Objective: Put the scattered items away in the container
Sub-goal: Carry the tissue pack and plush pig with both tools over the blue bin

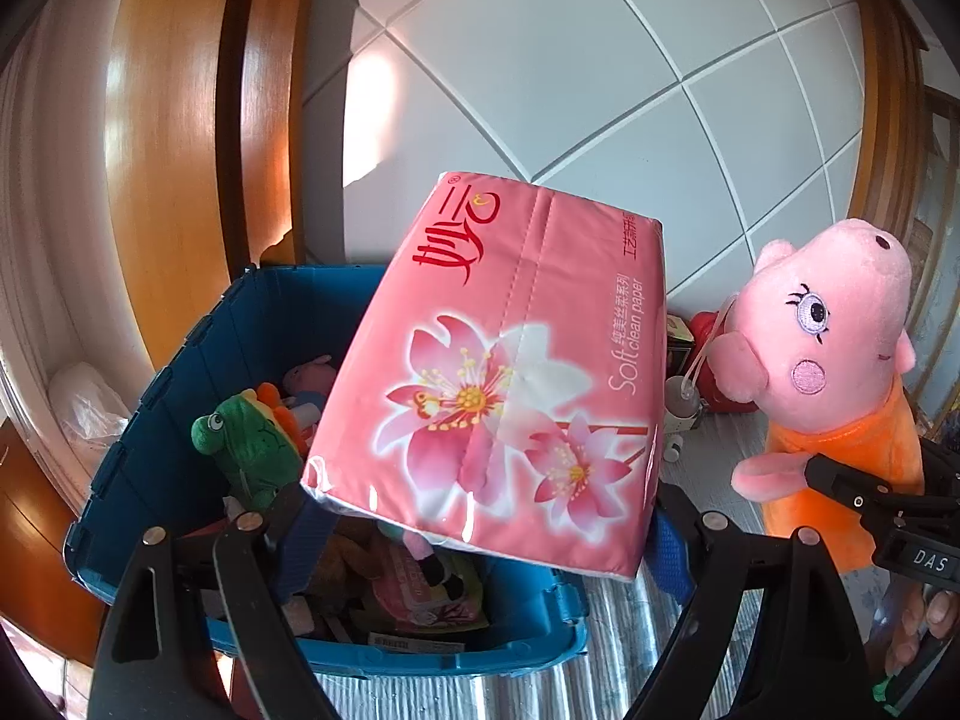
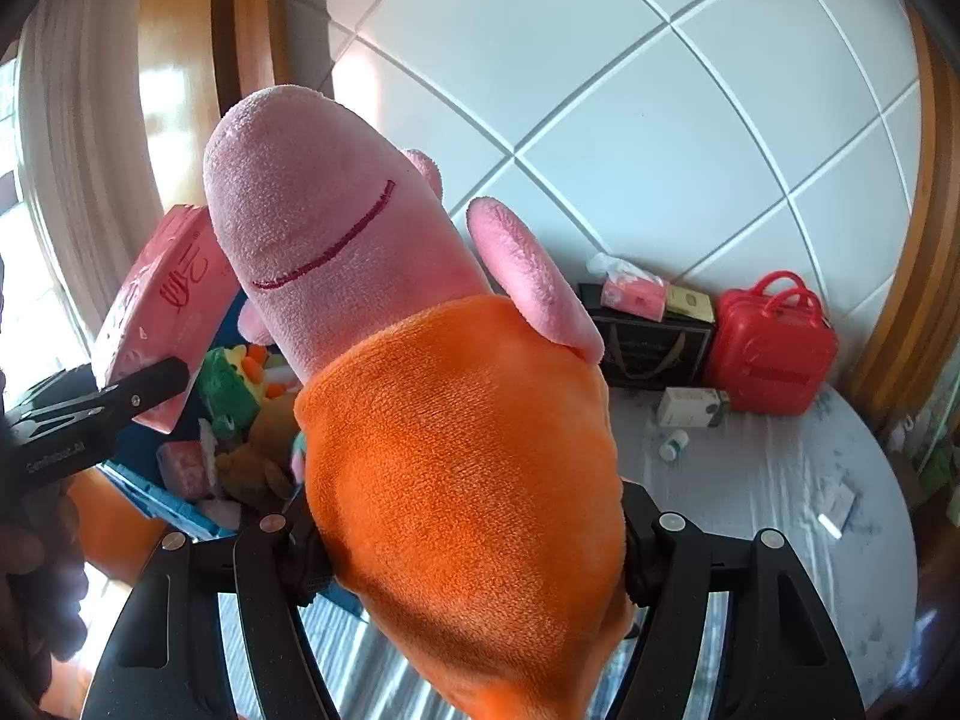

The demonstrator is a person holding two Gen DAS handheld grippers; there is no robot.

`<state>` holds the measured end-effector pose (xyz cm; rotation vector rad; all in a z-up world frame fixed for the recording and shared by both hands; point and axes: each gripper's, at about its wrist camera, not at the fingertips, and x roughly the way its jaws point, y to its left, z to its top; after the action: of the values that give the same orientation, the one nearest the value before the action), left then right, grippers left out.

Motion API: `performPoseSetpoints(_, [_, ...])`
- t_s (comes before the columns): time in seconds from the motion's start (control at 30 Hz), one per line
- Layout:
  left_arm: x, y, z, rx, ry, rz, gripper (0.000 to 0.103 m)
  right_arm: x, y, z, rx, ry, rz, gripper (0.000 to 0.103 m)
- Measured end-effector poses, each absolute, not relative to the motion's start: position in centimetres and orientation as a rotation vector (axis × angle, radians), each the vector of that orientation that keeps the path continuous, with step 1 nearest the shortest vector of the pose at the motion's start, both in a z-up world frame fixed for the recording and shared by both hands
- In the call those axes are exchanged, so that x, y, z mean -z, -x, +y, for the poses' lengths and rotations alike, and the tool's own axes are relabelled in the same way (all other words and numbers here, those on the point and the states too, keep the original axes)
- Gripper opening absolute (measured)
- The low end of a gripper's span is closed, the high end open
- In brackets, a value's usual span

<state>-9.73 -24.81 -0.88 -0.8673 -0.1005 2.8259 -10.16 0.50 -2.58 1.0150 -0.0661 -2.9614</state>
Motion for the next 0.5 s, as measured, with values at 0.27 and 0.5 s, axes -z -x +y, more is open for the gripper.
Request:
performPoseSetpoints(0.27, [1.5, 11.5, -30.3, -2.848, 0.887, -0.134, 0.086, 3.1, 13.4, -4.0, 2.944, -1.01, -0.07, 0.071])
performPoseSetpoints(0.5, [1.7, 13.3, -33.7, -2.846, 0.904, -0.168, 0.086, 3.0, 16.6, -8.1, 2.917, -0.992, -0.027, 0.071])
